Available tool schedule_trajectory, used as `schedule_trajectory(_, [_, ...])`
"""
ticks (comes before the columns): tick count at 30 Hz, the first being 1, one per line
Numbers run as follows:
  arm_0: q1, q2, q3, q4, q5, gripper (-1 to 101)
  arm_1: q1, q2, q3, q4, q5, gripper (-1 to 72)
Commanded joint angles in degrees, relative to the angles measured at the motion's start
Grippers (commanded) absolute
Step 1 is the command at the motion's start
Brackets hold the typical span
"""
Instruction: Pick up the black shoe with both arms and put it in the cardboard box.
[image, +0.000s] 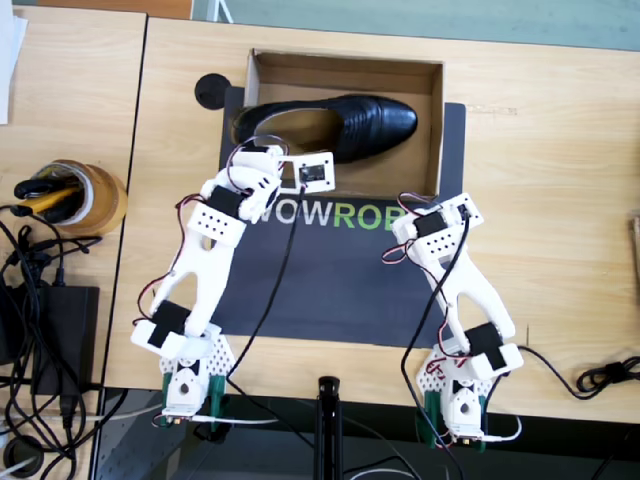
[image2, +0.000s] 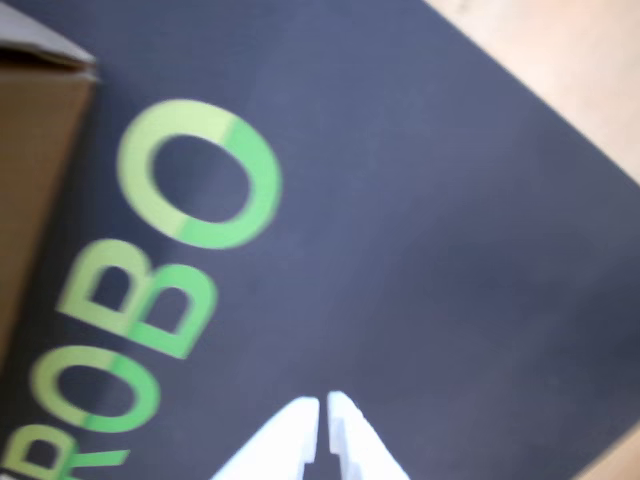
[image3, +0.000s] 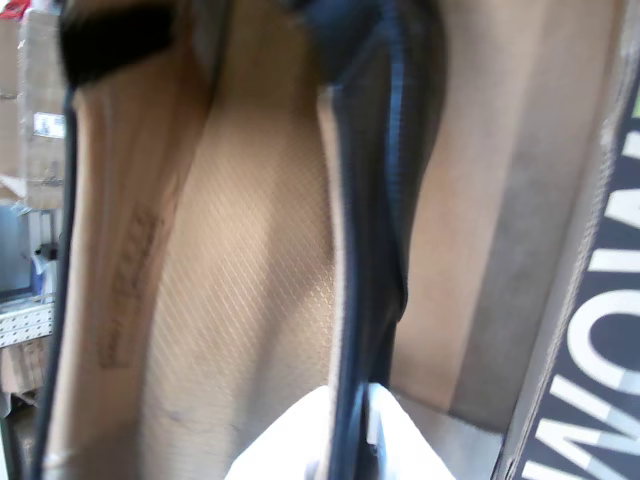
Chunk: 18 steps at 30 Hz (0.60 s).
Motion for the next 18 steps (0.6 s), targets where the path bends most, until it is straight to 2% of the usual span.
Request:
schedule_trajectory(1, [2.8, 1.0, -6.1, -2.3, -1.4, 0, -0.7, 3.3, 0.6, 0.5, -1.1, 0.0])
schedule_trajectory(8, [5.3, -3.3, -5.5, -1.2, -0.8, 0, -1.1, 3.3, 0.8, 0.4, -0.9, 0.0])
schedule_trajectory(18, [6.5, -11.0, -5.5, 5.3, 0.4, 0, -1.9, 2.9, 0.4, 0.4, -0.7, 0.0])
